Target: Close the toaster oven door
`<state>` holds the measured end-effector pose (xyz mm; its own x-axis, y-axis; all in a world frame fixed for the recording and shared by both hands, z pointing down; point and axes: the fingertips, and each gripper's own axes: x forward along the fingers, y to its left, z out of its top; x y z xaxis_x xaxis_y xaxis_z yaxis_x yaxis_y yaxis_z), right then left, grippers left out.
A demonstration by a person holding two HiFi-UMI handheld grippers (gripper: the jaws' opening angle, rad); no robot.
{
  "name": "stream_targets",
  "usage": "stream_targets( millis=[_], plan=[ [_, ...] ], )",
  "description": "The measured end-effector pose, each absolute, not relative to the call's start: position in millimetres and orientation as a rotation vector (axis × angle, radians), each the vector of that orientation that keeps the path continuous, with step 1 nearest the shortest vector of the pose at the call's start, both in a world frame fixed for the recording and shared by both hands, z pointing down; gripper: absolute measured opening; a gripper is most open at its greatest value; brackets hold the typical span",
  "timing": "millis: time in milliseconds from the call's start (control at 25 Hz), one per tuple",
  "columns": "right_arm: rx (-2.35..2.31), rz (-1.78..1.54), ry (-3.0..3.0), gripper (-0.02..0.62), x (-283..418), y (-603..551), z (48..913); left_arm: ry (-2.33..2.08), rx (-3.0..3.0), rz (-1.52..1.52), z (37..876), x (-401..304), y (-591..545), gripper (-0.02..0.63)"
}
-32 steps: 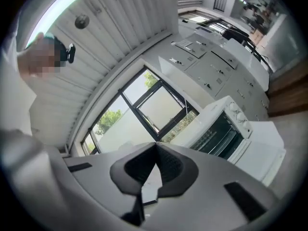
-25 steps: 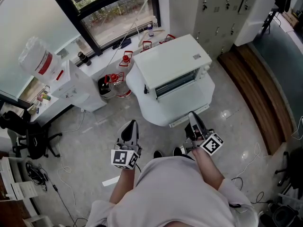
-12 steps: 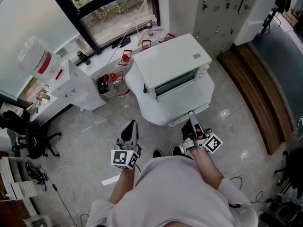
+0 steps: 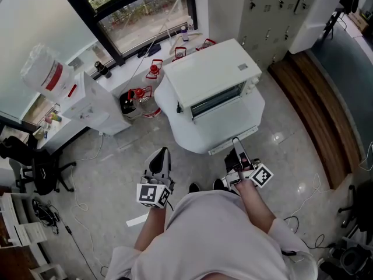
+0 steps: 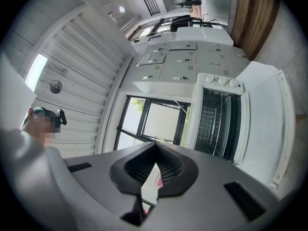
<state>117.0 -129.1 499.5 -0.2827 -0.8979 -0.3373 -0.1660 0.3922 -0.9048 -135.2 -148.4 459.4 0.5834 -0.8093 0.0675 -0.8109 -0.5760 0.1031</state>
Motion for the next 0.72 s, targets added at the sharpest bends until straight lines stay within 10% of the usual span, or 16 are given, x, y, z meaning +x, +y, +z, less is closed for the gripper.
stream_targets(
  millis=[720],
  plan=[
    [-0.961,-1.065,1.679,0.009,127,-134,583,-1.379,2.691,0.059,462,-139,-158,0.020]
  ],
)
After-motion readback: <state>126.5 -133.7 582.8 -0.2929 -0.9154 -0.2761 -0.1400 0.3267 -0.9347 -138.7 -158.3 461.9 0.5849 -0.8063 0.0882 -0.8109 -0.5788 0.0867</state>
